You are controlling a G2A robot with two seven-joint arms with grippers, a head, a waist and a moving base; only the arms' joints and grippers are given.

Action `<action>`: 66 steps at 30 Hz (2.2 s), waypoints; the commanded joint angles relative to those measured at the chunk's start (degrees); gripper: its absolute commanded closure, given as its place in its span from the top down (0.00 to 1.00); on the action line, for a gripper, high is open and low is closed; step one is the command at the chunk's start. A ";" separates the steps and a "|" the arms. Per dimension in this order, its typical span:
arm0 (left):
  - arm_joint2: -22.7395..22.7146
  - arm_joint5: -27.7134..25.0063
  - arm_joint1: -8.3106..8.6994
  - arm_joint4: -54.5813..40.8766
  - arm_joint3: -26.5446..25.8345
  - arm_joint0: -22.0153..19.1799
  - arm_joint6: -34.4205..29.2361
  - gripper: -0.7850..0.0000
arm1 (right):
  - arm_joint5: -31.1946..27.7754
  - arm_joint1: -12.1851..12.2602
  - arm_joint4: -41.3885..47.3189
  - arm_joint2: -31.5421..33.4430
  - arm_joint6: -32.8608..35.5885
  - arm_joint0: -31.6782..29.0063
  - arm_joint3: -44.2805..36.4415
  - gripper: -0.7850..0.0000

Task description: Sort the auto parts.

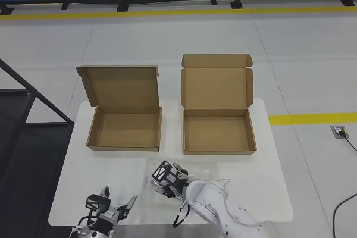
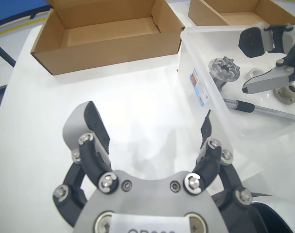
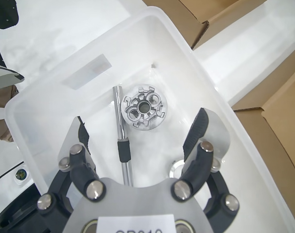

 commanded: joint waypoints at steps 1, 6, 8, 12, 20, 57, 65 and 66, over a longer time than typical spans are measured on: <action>1.11 0.80 -0.18 0.65 1.41 -1.37 -0.28 1.00 | 0.06 -0.12 -0.31 -0.06 -0.08 -0.14 0.06 1.00; 3.41 1.71 -0.50 3.07 3.68 -3.38 0.21 1.00 | -0.23 -0.31 -0.58 0.36 -0.44 -0.44 0.38 1.00; 3.84 0.61 -0.46 4.27 4.07 -3.46 1.33 1.00 | 0.19 -0.42 -0.69 0.55 -0.47 -0.52 0.82 1.00; 3.99 -0.49 -0.36 5.84 4.27 -3.02 2.78 1.00 | -0.05 -0.76 -0.33 0.67 -0.02 -0.02 1.71 1.00; 3.64 -0.81 -0.33 5.71 4.05 -2.15 4.17 1.00 | -0.14 -1.46 -0.46 0.40 2.13 0.85 2.77 1.00; -0.19 -2.48 -0.55 -1.69 2.79 -1.15 4.73 1.00 | 5.85 -4.91 -6.67 -1.21 2.49 0.37 4.10 0.00; -0.55 -2.41 -0.59 -1.83 1.70 -0.43 5.58 1.00 | 5.12 -3.21 -16.68 0.90 5.64 -4.80 -11.54 0.00; -0.80 -2.34 -0.60 -2.21 1.54 -0.20 5.89 1.00 | 4.88 -3.14 -17.51 1.11 6.34 -4.97 -13.11 0.00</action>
